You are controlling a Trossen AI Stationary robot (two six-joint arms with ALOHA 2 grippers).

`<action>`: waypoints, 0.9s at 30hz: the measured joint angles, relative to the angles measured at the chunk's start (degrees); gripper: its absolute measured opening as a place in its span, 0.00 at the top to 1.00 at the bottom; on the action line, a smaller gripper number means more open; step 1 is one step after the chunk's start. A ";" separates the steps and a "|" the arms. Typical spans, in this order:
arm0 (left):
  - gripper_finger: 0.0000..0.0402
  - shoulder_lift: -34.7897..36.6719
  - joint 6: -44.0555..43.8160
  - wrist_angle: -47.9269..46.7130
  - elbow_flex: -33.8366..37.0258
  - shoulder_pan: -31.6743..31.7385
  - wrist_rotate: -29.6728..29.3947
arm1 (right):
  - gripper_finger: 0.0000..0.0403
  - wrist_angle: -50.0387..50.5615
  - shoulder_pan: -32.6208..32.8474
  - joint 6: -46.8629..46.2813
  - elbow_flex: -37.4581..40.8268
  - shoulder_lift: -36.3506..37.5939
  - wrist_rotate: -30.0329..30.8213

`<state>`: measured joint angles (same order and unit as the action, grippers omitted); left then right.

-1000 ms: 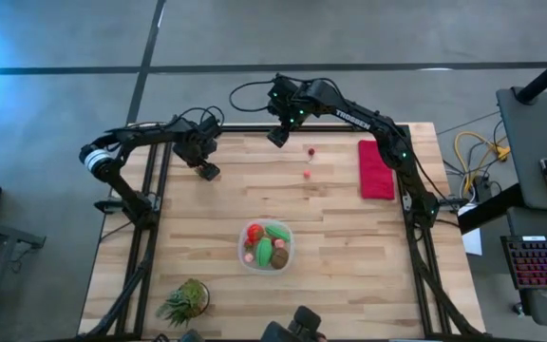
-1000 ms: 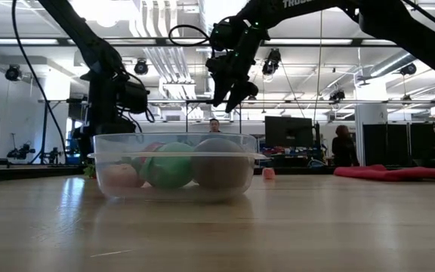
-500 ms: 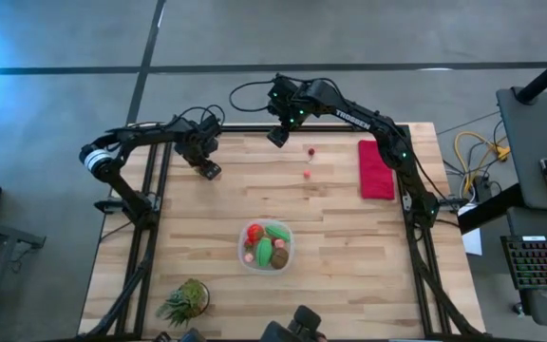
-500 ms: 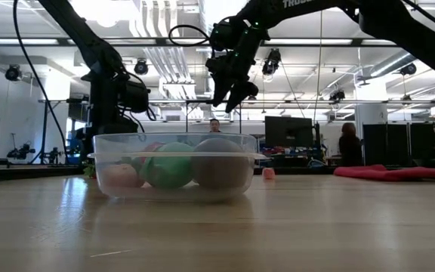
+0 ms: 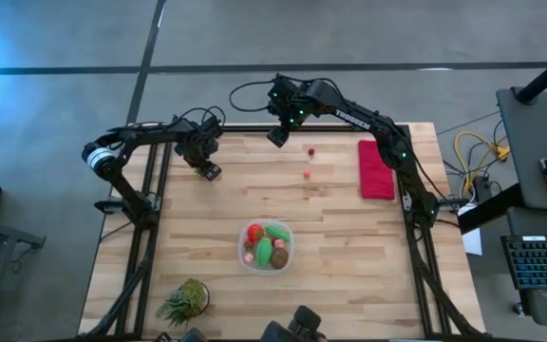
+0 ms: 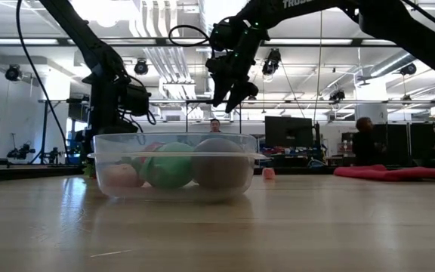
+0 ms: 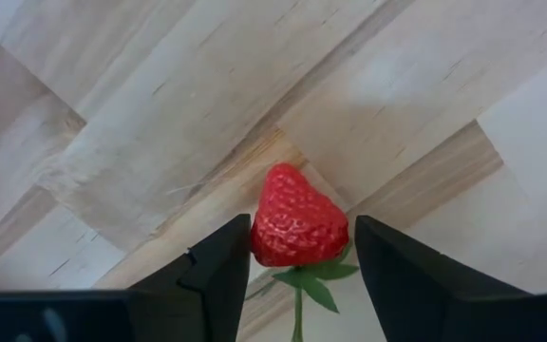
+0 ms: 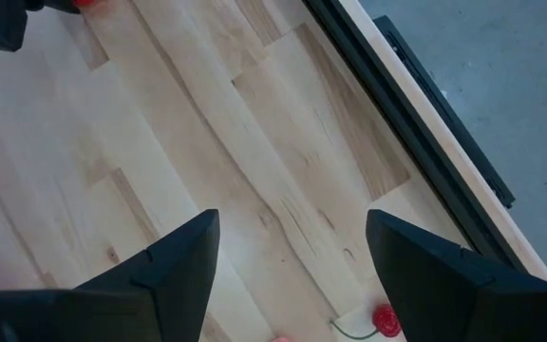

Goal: Pick and placing Produce into tupperware
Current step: Put the red strawberry into the bin

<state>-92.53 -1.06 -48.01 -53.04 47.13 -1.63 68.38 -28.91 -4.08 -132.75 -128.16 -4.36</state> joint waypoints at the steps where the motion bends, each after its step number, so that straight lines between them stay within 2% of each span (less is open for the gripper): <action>1: 0.56 0.00 -0.02 -0.02 0.00 -0.02 0.00 | 0.36 0.00 0.00 0.00 0.00 0.00 0.00; 13: 0.57 0.00 0.00 -0.54 0.00 -0.02 -0.17 | 0.36 0.02 0.00 -0.02 0.00 0.00 -0.02; 22: 0.70 0.55 0.09 -0.50 0.00 -0.02 -0.15 | 0.36 0.04 0.00 -0.44 0.00 0.00 -0.01; 27: 0.67 1.28 0.07 -0.75 -0.20 -0.02 0.29 | 0.36 0.07 0.00 -0.44 0.00 0.00 0.00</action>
<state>-91.25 -0.99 -48.76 -53.24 47.11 -1.34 68.45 -28.91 -4.51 -132.75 -128.16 -4.36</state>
